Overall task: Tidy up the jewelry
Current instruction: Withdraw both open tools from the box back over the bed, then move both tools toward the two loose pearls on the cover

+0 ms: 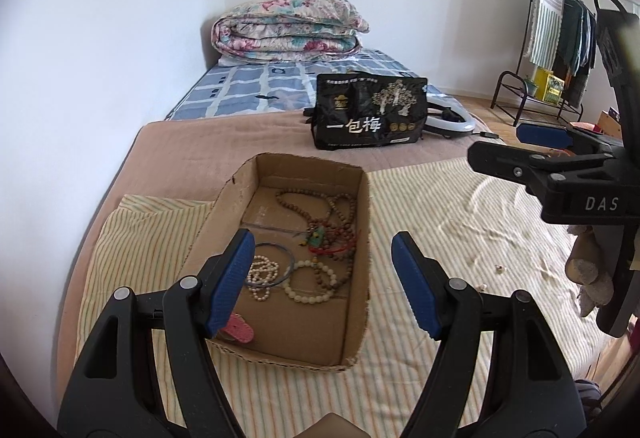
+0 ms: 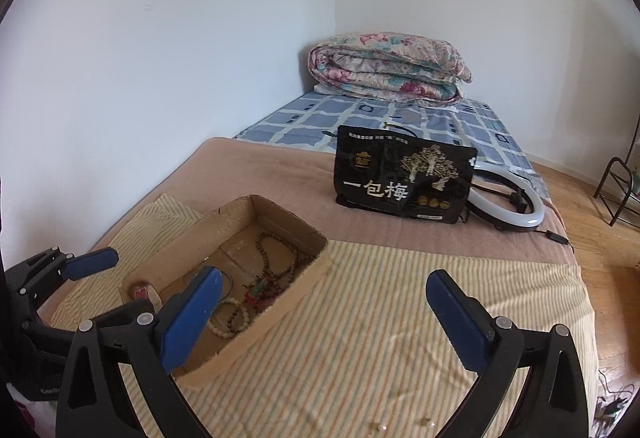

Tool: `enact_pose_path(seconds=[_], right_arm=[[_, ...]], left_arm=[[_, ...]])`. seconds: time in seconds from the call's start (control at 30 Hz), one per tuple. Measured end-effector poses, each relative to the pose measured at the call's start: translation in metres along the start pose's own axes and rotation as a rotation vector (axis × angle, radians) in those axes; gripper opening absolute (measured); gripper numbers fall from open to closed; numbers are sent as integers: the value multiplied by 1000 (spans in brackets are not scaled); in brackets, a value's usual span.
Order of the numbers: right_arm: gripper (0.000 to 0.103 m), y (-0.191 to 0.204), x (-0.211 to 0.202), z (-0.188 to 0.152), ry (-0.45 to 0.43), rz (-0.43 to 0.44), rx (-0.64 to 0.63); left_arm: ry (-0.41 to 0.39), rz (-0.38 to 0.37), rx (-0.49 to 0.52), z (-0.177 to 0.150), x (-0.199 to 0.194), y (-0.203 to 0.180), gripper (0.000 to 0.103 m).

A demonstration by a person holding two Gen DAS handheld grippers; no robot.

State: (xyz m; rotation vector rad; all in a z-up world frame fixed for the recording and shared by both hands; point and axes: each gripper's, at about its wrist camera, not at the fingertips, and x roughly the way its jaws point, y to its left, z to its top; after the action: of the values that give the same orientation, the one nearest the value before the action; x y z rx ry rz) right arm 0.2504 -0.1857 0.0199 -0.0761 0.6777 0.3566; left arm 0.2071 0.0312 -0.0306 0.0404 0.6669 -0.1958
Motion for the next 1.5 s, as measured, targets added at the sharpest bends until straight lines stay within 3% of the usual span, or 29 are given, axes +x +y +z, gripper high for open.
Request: enact_pose_path(seconds=[0.27,0.57,0.87,1.23,1.33,1.4,1.5], right_arm=[[103,-40,-34,-22,-15,-8,49],[102,-99,-61,-60,-5,-93,94],[87,-134,-54,-98,69,-118,113],[58,-144,-20,-155,160,-33,147],[54,-147,-10,-164,173,-13,155],[52,-148,-6,-166,178,-1,162],[49,-149,0,-171,183,16,159]], left_arm=[[7,-39,22,-5,-2,-24,73],[27,-107,73,-16,7,-60,73],[66,-181,93,-28,30,-93,72],[175,-276,159,-59,78,-147,44],[206,-294,168,-65,93,-159,41],[225,-303,171,-68,104,-166,32],[242,-310,173,-72,117,-173,31]])
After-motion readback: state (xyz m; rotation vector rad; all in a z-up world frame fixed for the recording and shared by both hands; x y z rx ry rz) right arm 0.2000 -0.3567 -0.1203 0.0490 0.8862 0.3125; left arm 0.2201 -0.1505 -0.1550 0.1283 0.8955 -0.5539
